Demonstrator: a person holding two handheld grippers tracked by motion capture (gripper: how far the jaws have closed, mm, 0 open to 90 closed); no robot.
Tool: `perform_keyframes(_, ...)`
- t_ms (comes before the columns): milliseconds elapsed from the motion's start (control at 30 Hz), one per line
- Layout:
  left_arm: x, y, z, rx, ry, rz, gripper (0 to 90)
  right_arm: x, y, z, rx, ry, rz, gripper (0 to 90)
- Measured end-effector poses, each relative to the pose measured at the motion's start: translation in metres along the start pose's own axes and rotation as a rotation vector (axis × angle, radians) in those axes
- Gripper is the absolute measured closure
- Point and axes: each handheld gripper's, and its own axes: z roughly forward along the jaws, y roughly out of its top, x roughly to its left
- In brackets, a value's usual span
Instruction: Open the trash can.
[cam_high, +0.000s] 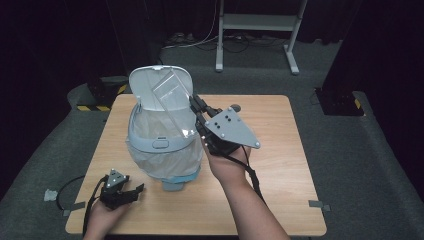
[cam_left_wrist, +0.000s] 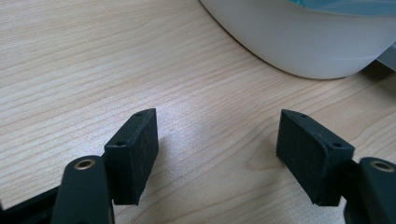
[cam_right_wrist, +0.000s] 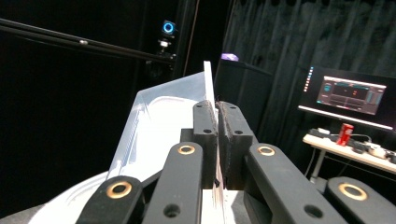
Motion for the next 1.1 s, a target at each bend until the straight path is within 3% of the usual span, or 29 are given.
perform_keyframes(333,0.000,0.000,0.000,0.000,-0.003,-0.001,29.7,0.017,0.006,0.019,-0.001,0.052,-0.017,86.8)
perform_keyframes(667,0.001,0.000,0.000,0.000,-0.007,-0.001,29.7,0.022,0.007,0.023,0.004,0.070,-0.009,85.8)
perform_keyframes(700,0.001,0.000,0.000,-0.001,-0.006,-0.001,29.7,0.022,0.007,0.024,0.003,0.073,0.000,83.5)
perform_keyframes(767,0.001,0.000,0.000,-0.001,-0.006,-0.001,29.7,0.021,0.008,0.026,0.006,0.075,0.010,67.7)
perform_keyframes(1100,0.001,0.000,0.000,0.000,-0.005,0.000,29.8,0.020,0.010,0.023,0.000,0.046,0.001,65.9)
